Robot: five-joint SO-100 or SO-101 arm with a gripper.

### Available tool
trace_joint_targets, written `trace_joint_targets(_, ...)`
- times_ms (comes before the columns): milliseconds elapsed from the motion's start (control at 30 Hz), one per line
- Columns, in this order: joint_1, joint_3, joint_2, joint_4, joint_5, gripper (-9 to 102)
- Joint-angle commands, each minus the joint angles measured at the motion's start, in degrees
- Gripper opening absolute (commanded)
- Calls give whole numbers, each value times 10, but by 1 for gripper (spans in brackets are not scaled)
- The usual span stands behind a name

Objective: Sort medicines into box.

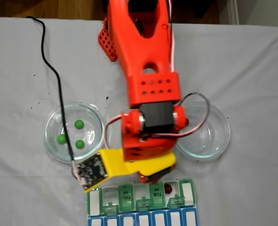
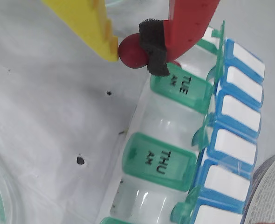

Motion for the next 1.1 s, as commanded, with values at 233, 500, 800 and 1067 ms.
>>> trace_joint_targets(233, 10, 4, 48, -117, -2, 0)
trace_joint_targets(500, 11, 2, 18, -172, -4, 0)
trace_joint_targets(800, 6, 2, 80, -115, 4, 0)
trace_joint_targets(1067, -15, -7, 122, -5, -11, 0)
